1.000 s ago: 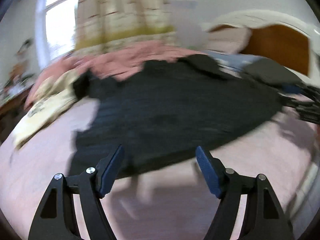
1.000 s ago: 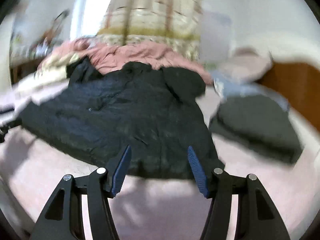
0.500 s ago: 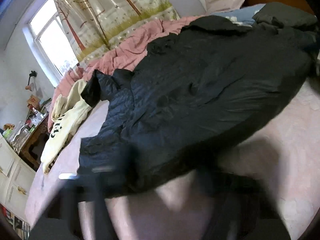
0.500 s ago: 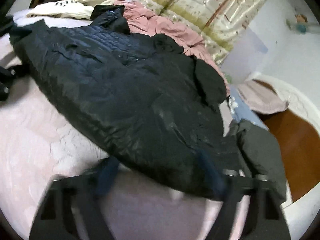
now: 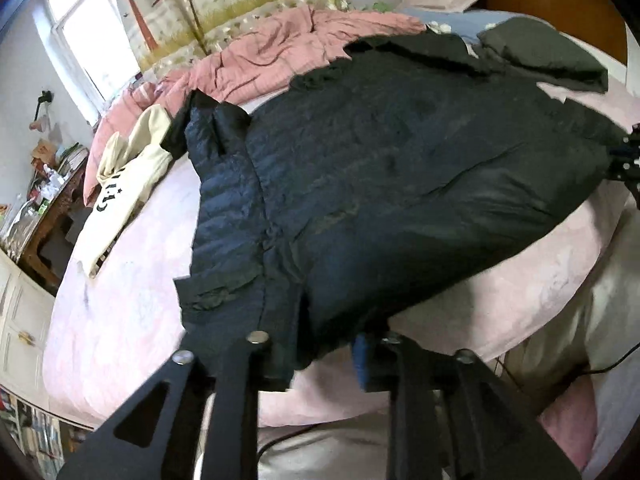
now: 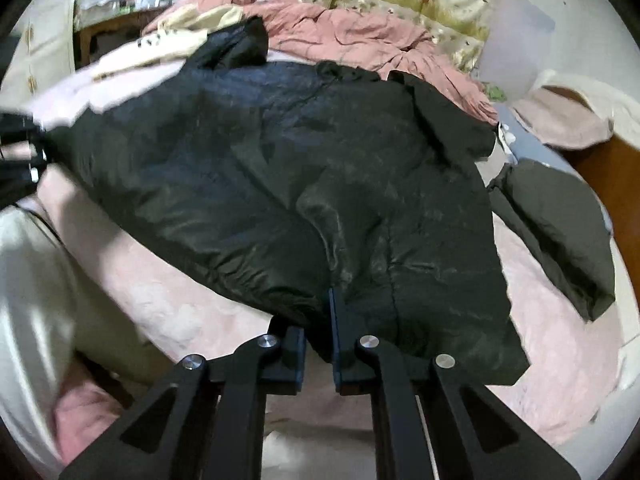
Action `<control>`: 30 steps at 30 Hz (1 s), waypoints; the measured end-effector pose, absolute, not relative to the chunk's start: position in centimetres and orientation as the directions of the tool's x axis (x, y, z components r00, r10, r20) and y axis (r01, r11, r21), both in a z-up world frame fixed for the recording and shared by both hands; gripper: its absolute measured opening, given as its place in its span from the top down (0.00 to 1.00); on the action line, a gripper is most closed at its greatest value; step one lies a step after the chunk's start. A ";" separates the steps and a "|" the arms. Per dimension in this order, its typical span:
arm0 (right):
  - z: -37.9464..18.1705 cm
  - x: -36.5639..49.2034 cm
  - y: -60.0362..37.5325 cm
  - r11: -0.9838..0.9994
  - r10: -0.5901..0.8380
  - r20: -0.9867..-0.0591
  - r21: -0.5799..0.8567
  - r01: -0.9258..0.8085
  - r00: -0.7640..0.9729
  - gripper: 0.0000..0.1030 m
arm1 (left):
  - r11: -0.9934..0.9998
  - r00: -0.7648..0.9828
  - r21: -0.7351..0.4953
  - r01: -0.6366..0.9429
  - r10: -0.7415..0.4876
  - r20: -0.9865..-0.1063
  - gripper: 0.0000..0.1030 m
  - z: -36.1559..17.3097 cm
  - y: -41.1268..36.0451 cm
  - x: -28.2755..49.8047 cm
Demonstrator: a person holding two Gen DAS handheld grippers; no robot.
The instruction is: Fold large clothes
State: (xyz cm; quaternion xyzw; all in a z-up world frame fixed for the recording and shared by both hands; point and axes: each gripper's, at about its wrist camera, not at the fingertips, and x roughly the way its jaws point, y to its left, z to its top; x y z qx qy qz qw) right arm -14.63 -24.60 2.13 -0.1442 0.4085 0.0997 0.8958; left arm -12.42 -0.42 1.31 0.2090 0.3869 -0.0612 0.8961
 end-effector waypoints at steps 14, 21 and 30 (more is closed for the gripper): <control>8.2 -2.7 -26.9 0.961 0.051 -0.681 -0.165 -0.221 0.730 0.42 | 0.950 0.730 0.239 0.202 0.017 -0.684 0.61 4.3 0.4 -0.5; 4.3 4.9 -26.7 0.979 0.025 -0.661 -0.135 -0.152 0.750 0.39 | 0.969 0.691 0.150 0.195 -0.027 -0.722 0.60 1.3 1.0 6.5; 1.1 6.4 -27.7 0.986 -0.013 -0.615 -0.139 -0.092 0.788 0.21 | 0.965 0.743 0.156 0.213 -0.056 -0.667 0.47 -1.7 1.0 7.6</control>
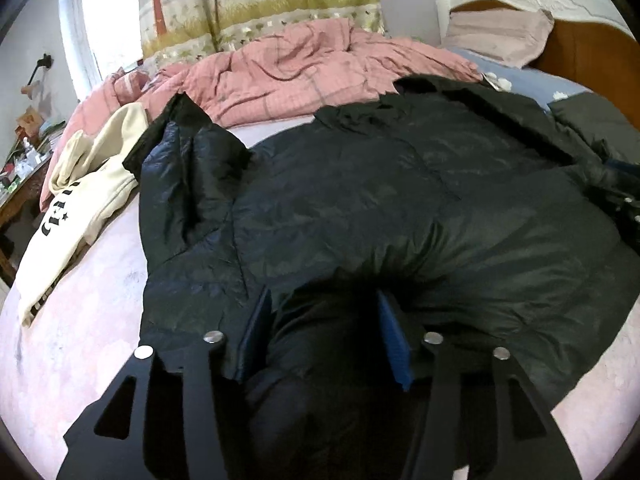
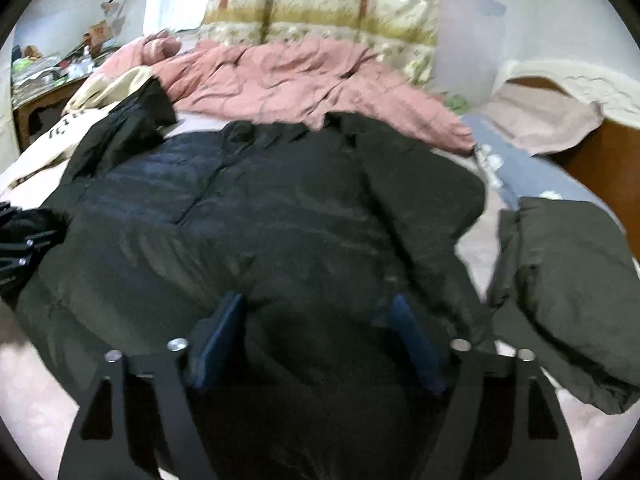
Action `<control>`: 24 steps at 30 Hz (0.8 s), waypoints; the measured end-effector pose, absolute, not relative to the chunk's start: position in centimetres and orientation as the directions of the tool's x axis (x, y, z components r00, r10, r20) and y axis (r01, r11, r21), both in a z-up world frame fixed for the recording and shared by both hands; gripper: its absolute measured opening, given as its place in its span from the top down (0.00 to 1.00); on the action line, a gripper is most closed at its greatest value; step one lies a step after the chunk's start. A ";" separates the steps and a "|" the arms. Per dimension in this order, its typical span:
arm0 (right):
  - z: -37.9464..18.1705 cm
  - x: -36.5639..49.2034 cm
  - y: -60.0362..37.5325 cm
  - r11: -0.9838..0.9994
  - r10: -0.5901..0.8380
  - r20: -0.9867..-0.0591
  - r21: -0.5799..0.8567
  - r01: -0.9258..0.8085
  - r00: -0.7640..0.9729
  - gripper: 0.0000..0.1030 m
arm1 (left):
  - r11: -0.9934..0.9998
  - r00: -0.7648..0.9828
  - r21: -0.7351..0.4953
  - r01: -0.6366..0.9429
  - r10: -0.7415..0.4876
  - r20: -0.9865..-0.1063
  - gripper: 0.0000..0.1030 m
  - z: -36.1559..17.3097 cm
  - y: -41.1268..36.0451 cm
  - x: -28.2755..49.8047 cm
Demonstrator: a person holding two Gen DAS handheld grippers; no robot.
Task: Fold large clothes
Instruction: 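Open both grippers, release the jacket and lift away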
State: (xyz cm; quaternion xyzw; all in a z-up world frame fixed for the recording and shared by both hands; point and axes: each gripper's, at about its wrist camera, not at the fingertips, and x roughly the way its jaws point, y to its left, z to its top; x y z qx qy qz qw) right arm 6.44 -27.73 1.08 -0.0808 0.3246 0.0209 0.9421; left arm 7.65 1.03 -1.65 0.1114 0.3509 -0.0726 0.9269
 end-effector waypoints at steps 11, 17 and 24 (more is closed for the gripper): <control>6.5 -3.0 -29.9 0.980 -0.182 -0.207 -0.123 0.159 0.961 0.16 | 0.983 0.909 0.133 0.127 -0.062 -0.411 0.35 4.6 4.3 0.2; 3.5 -1.0 -29.4 0.980 0.191 -0.510 0.053 -0.191 0.839 0.42 | 0.987 0.896 0.129 0.100 -0.033 -0.442 0.35 4.0 4.9 1.2; 1.3 2.8 -33.6 0.999 0.006 -0.589 0.036 0.018 0.808 0.43 | 0.990 0.850 0.140 -0.022 0.092 -0.519 0.35 0.3 7.3 5.7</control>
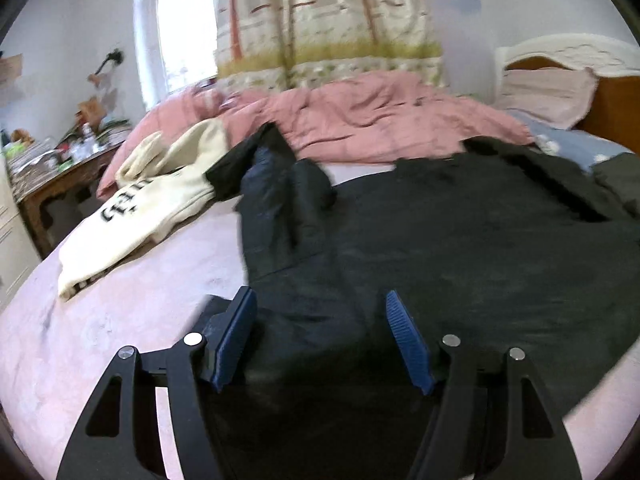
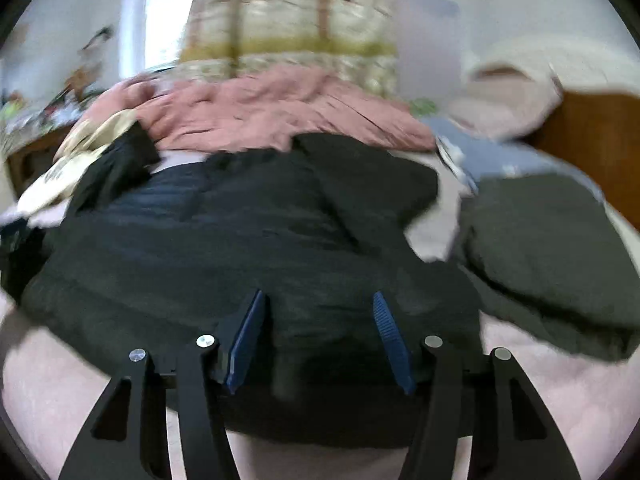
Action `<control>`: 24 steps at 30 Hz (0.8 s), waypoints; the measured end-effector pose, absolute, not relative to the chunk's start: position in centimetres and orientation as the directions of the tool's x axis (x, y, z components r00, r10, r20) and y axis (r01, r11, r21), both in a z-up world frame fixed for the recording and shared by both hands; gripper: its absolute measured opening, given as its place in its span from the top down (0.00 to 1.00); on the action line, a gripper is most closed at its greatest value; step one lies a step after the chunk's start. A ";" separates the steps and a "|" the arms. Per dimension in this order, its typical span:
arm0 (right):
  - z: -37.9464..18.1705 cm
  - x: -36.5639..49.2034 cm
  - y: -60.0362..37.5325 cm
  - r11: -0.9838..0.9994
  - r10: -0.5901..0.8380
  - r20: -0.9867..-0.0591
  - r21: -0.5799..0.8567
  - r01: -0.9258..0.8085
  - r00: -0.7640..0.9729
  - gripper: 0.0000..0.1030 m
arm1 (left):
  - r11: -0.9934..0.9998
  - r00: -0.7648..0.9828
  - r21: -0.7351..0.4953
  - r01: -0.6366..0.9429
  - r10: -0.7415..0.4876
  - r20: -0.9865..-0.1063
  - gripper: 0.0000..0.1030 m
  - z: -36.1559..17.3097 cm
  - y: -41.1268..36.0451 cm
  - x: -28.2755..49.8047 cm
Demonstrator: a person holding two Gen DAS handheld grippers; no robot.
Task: Fold large clothes
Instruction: 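Open both grippers, release the jacket and lift away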
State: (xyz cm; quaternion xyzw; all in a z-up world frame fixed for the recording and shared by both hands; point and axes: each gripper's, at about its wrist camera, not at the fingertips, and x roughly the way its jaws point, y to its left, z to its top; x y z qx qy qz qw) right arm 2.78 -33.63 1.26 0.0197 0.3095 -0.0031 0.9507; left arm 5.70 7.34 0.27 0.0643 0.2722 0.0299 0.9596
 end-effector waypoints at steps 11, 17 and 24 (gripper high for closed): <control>-2.3 7.2 -39.5 0.963 -0.038 -0.705 0.164 0.215 0.708 0.43 | 0.984 0.754 0.044 -0.174 0.161 -0.636 0.40 -2.3 11.0 7.7; -2.3 6.3 -40.3 0.957 -0.006 -0.698 0.204 0.206 0.716 0.43 | 0.992 0.837 0.025 -0.127 0.121 -0.534 0.41 -0.1 10.7 4.8; 3.0 0.1 -35.4 0.989 0.058 -0.475 0.145 0.013 0.878 0.40 | 0.995 0.892 -0.077 0.067 -0.094 -0.441 0.36 2.5 8.1 0.7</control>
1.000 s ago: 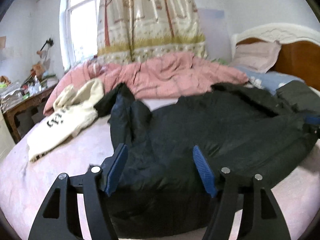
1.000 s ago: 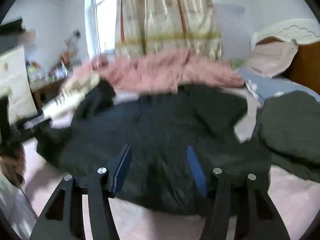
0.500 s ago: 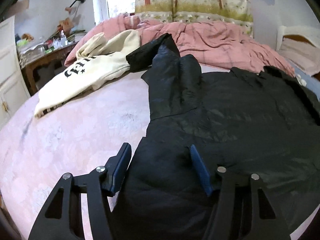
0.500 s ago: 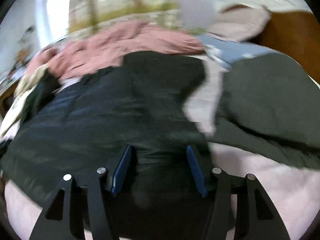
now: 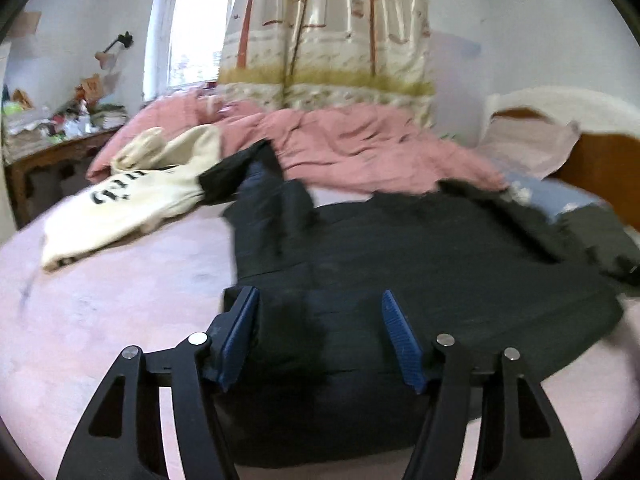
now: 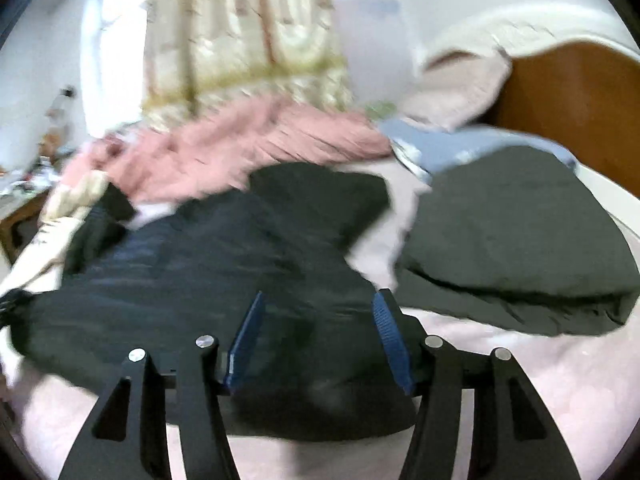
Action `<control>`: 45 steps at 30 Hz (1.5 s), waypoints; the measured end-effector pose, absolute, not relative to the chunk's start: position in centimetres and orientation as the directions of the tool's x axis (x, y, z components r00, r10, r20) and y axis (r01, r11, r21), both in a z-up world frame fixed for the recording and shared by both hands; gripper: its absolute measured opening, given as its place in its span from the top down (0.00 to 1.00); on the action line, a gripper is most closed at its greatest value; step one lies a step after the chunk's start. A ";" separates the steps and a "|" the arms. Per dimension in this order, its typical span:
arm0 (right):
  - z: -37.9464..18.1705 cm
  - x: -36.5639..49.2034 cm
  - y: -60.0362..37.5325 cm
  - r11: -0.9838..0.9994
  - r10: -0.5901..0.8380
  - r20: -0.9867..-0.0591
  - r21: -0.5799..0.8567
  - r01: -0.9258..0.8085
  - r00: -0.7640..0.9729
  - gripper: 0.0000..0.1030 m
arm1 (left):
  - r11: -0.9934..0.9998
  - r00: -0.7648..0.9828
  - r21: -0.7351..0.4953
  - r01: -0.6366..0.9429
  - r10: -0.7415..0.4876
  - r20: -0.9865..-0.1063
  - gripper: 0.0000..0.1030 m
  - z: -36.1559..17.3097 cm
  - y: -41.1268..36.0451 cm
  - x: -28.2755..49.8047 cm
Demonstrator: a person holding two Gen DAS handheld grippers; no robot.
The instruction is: Fold large clothes
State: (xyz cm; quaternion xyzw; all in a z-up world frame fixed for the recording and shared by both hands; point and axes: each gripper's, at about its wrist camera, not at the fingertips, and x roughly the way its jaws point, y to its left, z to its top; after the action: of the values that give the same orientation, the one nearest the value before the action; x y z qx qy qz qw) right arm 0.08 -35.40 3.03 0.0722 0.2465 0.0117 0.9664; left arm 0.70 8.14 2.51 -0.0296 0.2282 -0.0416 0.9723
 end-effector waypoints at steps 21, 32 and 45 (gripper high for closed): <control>-2.2 4.2 -31.8 0.999 0.003 -0.756 0.029 0.028 0.655 0.13 | 0.999 0.804 0.019 -0.033 0.038 -0.594 0.28 -1.0 9.2 7.0; 2.3 0.9 -30.8 0.989 0.116 -0.544 0.141 -0.046 0.831 0.13 | 0.923 0.878 -0.122 0.365 -0.385 -0.284 0.23 5.0 1.4 -1.4; 1.1 2.2 -28.1 0.997 0.071 -0.597 0.072 -0.035 0.799 0.13 | 0.930 0.790 -0.159 0.330 -0.364 -0.493 0.85 -0.3 -5.0 4.5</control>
State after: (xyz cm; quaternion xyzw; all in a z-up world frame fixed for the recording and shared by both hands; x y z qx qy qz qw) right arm 2.22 -28.09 1.11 0.0284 0.3157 0.0280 0.9480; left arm 4.47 -4.96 -0.31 -0.0320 0.2669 -0.1837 0.9455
